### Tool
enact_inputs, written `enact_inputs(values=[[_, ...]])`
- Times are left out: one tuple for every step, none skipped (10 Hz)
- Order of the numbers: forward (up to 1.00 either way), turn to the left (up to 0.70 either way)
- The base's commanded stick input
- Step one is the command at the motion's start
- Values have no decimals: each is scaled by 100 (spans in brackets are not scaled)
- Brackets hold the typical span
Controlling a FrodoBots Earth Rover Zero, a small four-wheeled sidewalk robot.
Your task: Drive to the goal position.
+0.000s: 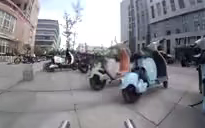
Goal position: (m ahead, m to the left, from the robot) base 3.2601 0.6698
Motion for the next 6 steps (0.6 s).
enact_inputs(values=[[0, 45], [0, 45], [0, 45], [0, 45], [0, 45], [0, 45]])
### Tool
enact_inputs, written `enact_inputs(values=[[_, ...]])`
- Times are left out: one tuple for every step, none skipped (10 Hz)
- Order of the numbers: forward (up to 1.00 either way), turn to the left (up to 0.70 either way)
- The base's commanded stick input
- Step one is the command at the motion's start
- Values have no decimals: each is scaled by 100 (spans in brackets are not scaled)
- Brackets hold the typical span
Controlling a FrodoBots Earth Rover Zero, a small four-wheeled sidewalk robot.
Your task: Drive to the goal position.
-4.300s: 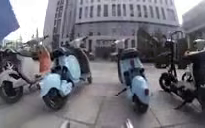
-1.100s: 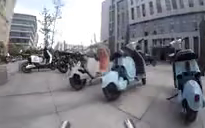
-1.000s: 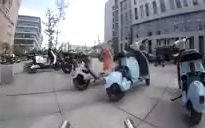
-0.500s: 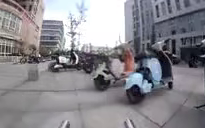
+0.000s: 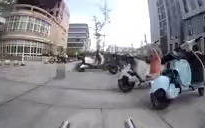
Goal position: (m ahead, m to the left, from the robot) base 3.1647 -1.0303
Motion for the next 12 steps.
enact_inputs(values=[[0, 45], [45, 0], [45, 0], [45, 0], [45, 0], [45, 0], [45, 0], [45, 0], [45, 0], [45, 0], [45, 0], [45, -3]])
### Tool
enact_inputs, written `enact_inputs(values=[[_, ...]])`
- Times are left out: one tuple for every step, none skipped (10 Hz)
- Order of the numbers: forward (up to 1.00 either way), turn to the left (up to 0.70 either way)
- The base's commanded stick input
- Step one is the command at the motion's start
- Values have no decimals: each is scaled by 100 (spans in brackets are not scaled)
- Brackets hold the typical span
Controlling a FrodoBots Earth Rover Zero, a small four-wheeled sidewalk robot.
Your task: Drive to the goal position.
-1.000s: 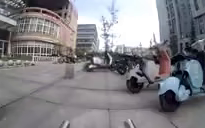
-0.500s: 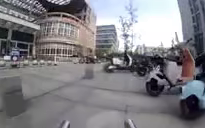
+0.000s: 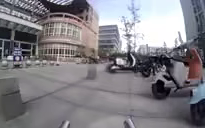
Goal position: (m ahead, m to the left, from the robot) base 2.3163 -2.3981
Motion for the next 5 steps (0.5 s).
enact_inputs(values=[[45, -8], [45, -27], [45, -8], [45, 0], [45, 0]])
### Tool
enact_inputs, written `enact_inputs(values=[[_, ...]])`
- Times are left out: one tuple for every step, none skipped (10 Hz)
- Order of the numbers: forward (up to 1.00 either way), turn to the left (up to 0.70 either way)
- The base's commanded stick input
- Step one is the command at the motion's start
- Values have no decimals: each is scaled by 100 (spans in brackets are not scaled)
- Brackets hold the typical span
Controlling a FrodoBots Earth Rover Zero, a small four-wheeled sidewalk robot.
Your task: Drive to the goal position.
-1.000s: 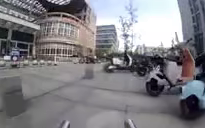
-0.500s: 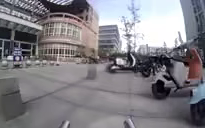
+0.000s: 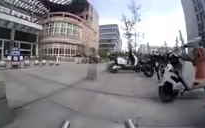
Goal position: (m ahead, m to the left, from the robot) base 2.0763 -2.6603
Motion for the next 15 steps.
enact_inputs(values=[[45, -8], [45, -20], [45, -27], [45, -26], [45, -20], [45, 0], [45, 0], [45, -1], [45, -11], [45, -27], [45, -27], [45, -27], [45, -27], [45, -27], [36, -31]])
